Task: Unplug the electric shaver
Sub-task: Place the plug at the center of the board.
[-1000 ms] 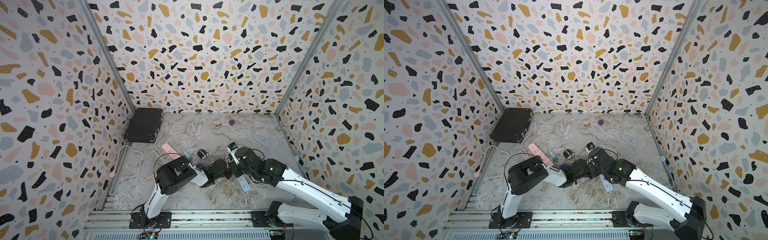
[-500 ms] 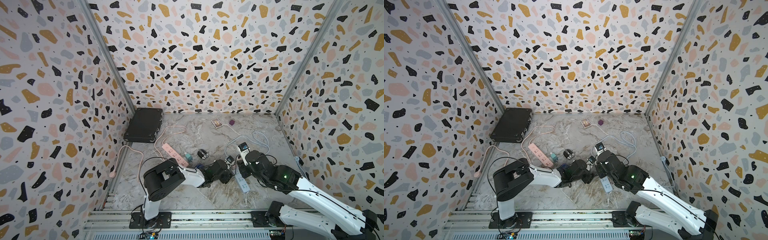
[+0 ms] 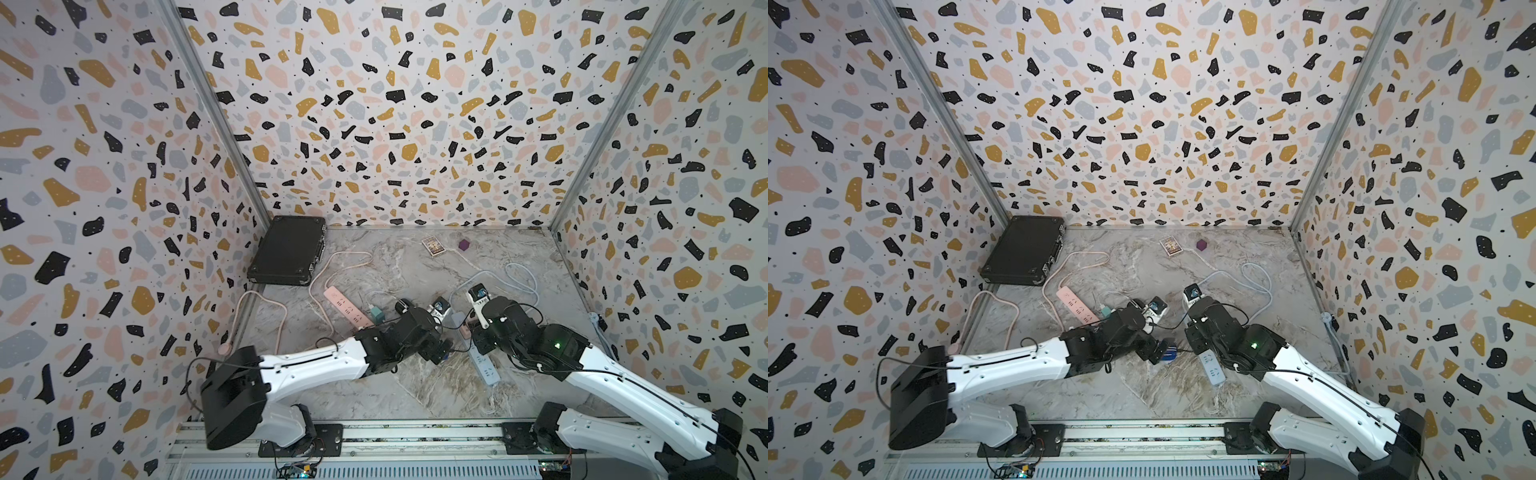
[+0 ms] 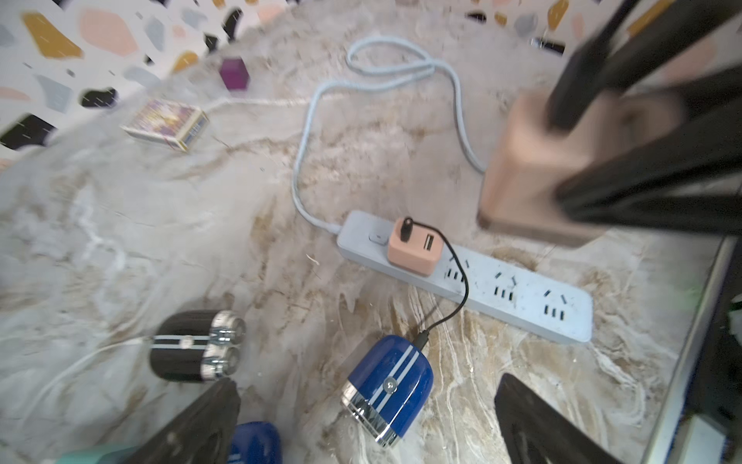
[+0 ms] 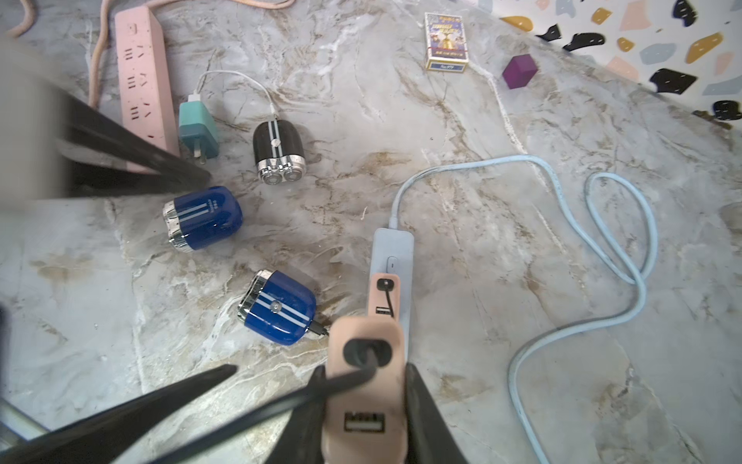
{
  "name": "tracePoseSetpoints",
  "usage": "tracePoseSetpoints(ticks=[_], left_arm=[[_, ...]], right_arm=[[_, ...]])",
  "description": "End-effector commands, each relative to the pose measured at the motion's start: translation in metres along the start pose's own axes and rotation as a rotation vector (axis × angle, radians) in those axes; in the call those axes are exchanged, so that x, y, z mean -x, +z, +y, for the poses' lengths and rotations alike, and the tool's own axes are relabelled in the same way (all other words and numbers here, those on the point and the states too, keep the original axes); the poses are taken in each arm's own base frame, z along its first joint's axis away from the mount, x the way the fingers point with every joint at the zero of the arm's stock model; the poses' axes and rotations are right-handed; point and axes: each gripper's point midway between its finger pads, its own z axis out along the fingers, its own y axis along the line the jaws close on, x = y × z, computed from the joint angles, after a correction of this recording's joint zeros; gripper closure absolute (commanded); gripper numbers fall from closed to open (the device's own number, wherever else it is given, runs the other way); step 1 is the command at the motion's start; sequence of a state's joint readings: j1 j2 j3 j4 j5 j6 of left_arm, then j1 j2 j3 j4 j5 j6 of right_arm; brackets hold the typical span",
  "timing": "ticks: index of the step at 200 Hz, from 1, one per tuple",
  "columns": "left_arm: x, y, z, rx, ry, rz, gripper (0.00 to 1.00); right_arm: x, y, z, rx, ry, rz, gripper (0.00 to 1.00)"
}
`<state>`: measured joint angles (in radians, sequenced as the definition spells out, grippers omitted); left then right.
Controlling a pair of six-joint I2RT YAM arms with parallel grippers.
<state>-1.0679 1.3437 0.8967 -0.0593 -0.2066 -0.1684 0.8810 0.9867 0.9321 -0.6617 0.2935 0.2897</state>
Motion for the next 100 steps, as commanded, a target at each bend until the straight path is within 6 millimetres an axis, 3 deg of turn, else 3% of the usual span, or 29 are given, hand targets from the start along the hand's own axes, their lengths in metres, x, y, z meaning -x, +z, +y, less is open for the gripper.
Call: tracePoseSetpoints(ticks=[1,40,80,100], left_arm=[[0.010,-0.033,0.025,0.091,0.008,-0.001,0.01],[0.007,-0.067,0.053,0.153,-0.015,-0.022,0.01],[-0.004,-0.080,0.068,0.175,-0.061,-0.023,0.01],[-0.005,-0.087,0.072,0.187,-0.066,-0.026,0.01]], right_arm=[[0.032,-0.003,0.020,0.098,-0.004,-0.057,0.99],[0.048,0.021,0.065,0.273,-0.023,0.011,0.99],[0.049,0.057,0.102,0.427,0.024,0.091,1.00],[0.048,0.075,0.109,0.475,0.075,0.116,1.00]])
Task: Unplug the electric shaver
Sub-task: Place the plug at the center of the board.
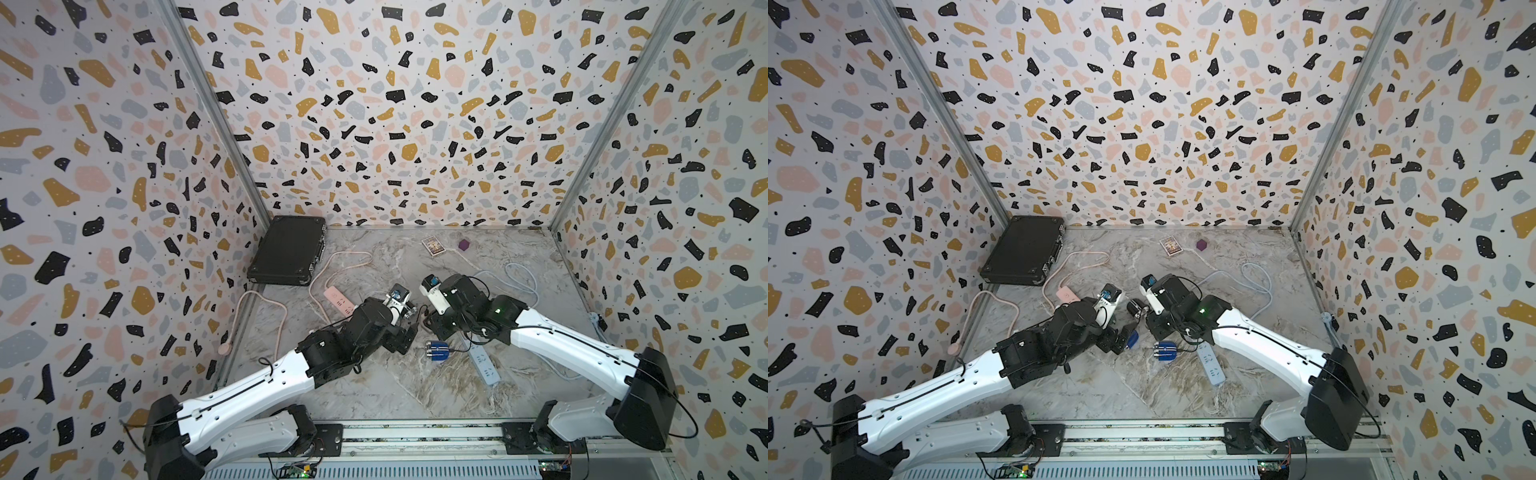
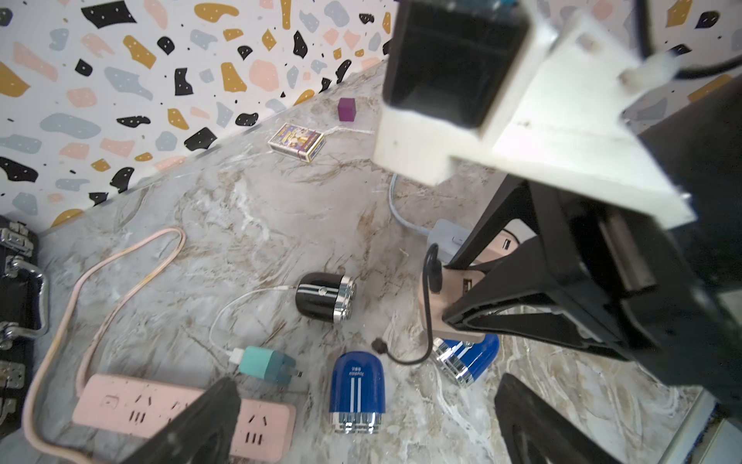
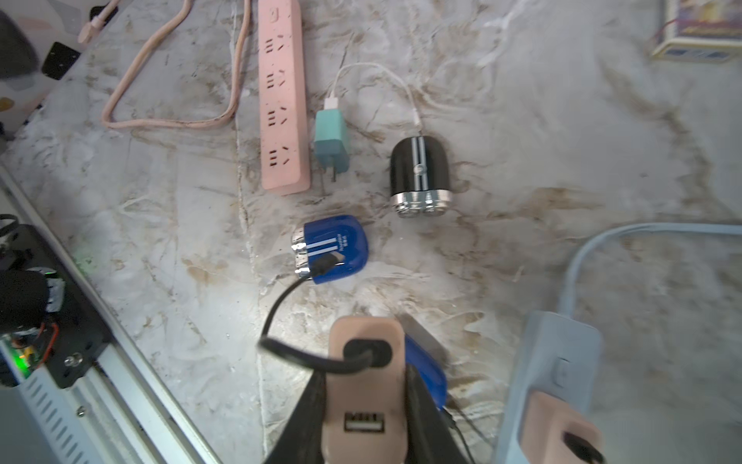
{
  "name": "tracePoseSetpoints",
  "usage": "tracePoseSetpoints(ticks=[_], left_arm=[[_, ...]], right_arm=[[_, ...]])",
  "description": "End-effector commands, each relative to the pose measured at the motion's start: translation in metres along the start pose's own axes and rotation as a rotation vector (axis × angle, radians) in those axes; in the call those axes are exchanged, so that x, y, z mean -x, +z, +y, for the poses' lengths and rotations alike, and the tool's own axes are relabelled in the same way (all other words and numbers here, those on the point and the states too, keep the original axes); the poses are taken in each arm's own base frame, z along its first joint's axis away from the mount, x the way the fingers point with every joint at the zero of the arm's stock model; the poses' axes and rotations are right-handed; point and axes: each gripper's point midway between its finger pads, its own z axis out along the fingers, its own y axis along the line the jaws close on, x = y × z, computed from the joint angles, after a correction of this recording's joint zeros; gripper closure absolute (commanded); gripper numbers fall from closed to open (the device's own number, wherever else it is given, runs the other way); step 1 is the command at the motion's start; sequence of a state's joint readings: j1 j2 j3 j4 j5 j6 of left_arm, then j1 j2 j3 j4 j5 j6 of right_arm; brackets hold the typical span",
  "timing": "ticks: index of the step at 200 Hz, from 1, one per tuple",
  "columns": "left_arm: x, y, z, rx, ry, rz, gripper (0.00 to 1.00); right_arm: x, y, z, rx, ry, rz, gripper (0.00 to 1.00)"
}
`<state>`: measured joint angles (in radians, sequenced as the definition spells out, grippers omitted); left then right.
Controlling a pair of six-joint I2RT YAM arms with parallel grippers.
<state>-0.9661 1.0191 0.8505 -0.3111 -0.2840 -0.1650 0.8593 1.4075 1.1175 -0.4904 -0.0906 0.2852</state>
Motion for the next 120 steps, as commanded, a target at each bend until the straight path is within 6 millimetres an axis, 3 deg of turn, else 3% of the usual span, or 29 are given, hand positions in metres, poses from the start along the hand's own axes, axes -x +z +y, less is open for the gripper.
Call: tracePoseSetpoints(ticks=[1,62,120], left_arm=[[-0.005,-0.007,0.009,0.029,-0.007,0.007,0.01],[-0.011,-0.017,0.018,0.049,-0.026,0.005,0.00],[-0.018,-0.011,0.017,0.043,-0.034,0.024,0.01]], right_arm=[[0.017,0.007,0.017,0.134,0.056,-0.037,1.00],[0.011,0.055,0.009,0.264,0.201,0.026,1.00],[-0.001,0.075,-0.017,0.255,0.316,0.088,0.98]])
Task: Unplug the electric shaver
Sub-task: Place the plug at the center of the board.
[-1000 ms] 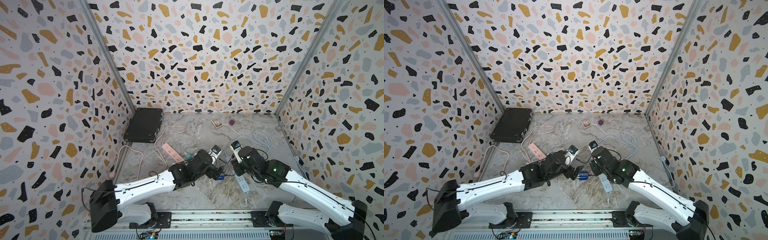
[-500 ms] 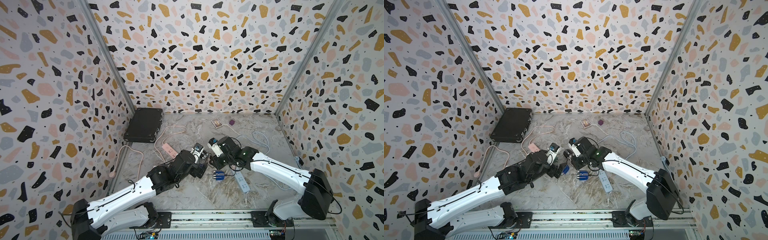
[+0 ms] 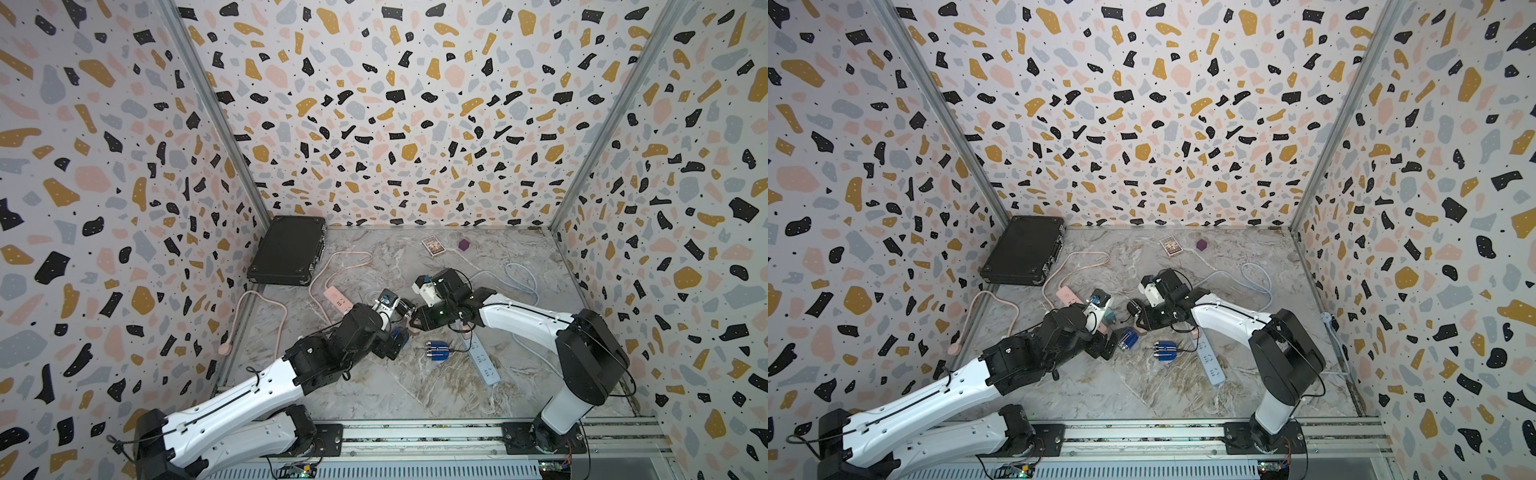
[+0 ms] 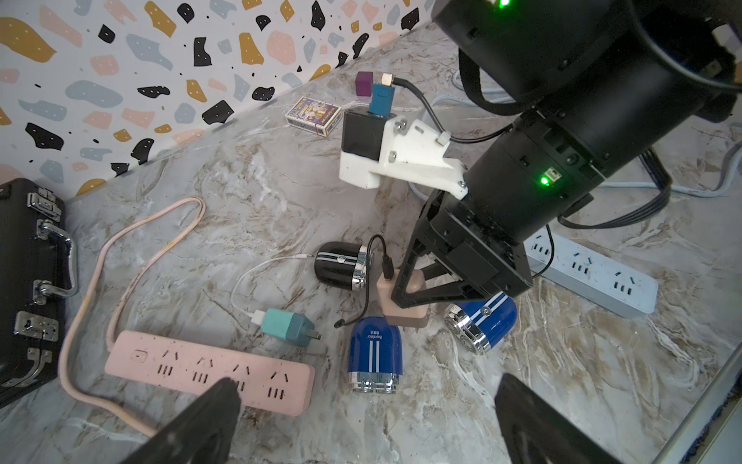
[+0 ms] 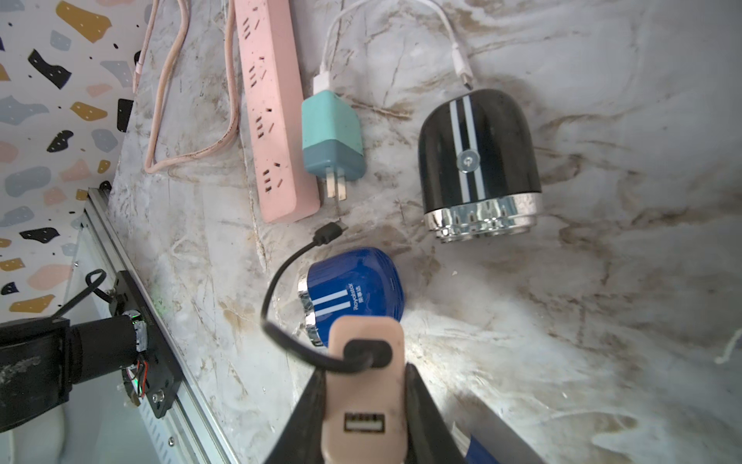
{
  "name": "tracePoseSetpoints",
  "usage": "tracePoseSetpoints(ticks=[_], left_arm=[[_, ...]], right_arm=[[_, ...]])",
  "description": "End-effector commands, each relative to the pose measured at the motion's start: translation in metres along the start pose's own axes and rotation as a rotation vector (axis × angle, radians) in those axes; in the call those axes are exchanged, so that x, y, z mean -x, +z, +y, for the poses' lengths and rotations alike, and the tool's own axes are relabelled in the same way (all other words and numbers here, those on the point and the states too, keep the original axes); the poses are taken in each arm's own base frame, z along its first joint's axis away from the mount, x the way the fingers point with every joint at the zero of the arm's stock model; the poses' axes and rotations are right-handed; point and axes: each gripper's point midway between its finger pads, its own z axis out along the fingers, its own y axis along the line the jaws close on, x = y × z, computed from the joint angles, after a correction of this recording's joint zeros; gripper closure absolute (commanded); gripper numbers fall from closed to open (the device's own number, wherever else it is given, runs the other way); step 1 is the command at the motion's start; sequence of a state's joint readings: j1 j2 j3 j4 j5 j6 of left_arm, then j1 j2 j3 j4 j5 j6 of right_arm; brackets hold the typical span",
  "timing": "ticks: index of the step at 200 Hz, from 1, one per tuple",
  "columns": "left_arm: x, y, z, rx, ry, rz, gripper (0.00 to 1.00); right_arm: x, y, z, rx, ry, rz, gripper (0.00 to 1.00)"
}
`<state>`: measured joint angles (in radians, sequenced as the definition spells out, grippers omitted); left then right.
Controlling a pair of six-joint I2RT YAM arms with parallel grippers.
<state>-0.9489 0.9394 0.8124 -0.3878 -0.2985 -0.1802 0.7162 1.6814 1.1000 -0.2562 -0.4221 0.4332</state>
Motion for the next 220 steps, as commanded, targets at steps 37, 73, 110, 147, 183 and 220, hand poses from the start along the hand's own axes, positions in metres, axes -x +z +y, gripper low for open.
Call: tracePoseSetpoints(ticks=[37,73,110,147,183,220], left_arm=[[0.000,0.007,-0.001,-0.002,-0.020,0.001,0.01],[-0.001,0.008,-0.002,-0.002,-0.019,0.010,0.01],[-0.001,0.007,-0.001,0.000,-0.021,0.007,0.01],[-0.001,0.005,0.000,0.005,-0.018,0.010,0.01],[-0.003,0.005,0.000,0.004,-0.015,0.021,0.00],[-0.004,0.005,0.001,0.006,-0.014,0.023,0.01]], right_arm=[[-0.002,0.000,-0.020,0.004,0.110,0.034,0.92],[-0.009,0.008,-0.027,-0.002,0.140,0.090,0.88],[-0.010,0.016,-0.031,0.003,0.158,0.123,0.86],[-0.006,0.027,-0.034,0.002,0.164,0.144,0.76],[0.000,0.031,-0.043,-0.046,0.154,0.167,0.58],[0.007,0.023,-0.049,-0.093,0.135,0.166,0.45]])
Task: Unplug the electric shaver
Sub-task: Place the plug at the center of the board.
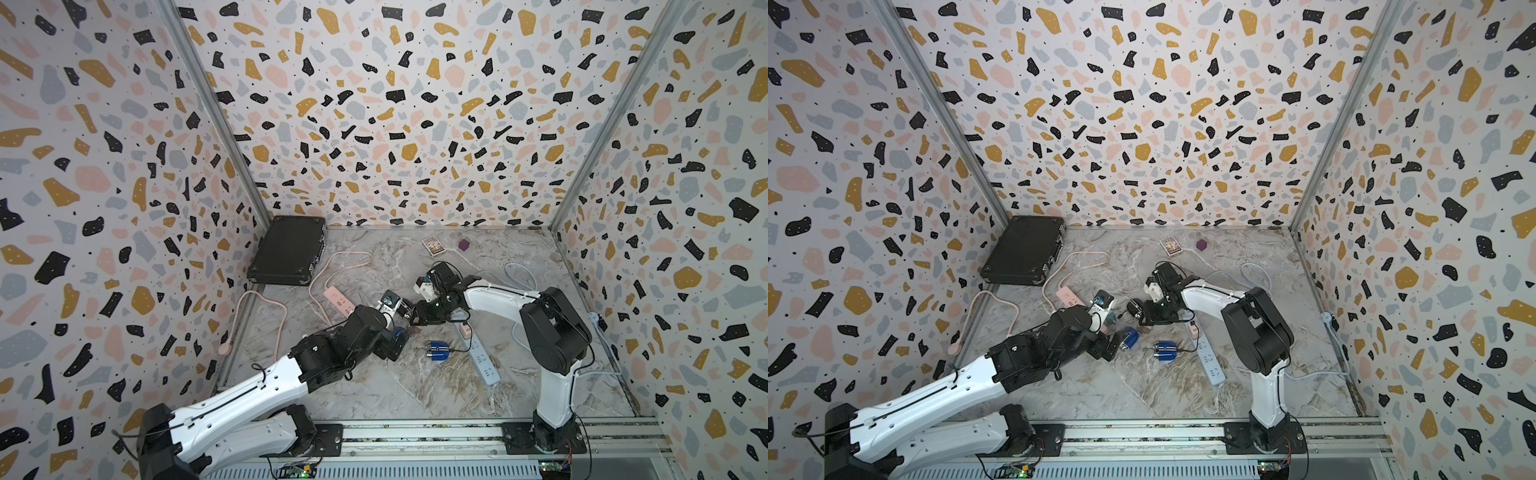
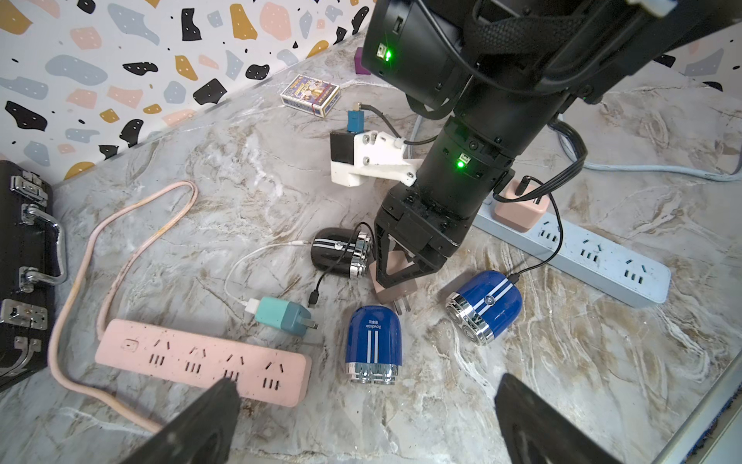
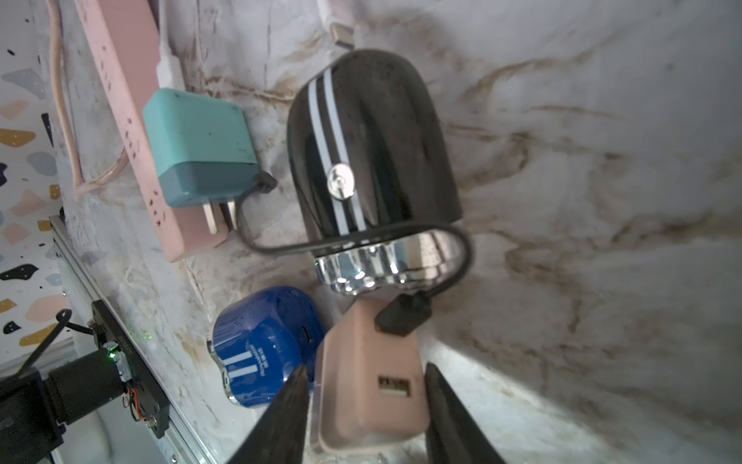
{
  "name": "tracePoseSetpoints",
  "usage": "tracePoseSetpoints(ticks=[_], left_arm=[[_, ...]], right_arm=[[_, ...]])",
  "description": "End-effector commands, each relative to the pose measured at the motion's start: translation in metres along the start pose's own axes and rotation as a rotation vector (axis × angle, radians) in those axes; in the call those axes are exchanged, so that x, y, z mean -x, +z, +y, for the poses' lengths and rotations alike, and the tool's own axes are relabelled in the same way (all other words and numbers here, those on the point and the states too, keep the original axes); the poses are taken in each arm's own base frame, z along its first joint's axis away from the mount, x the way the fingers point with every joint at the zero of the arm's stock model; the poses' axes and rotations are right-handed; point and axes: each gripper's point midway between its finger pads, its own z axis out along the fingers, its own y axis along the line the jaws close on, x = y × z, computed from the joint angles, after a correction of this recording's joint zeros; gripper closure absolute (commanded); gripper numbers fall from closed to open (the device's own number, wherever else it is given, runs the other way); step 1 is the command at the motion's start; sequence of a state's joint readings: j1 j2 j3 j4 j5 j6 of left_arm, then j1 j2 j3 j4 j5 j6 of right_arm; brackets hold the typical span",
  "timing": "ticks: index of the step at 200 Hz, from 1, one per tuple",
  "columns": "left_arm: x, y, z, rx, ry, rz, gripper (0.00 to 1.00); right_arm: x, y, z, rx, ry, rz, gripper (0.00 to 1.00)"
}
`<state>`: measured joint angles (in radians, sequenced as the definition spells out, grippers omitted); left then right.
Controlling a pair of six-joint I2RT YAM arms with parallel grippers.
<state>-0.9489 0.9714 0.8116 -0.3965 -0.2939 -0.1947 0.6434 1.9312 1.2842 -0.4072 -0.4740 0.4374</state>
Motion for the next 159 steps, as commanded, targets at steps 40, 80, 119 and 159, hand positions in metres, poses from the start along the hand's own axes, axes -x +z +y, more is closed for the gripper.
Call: tracePoseSetpoints(ticks=[40,80,119,159], left_arm=[[0.001,0.000,0.003,0.008,-0.002,0.002,0.01],[-0.006,0.007,-0.009,-0.049,0.092,0.045,0.00],[-0.012,0.023,-0.027,-0.127,0.187,0.052,0.01],[-0.021,0.059,-0.048,-0.194,0.288,0.124,0.00]], right_arm=[[0.007,-0.029,0.003,-0.049,-0.036,-0.021,0.30],[0.015,-0.076,0.026,-0.019,-0.086,-0.137,0.22],[0.008,-0.145,0.017,-0.080,-0.077,-0.298,0.23],[-0.024,-0.187,-0.015,-0.189,-0.041,-0.367,0.23]])
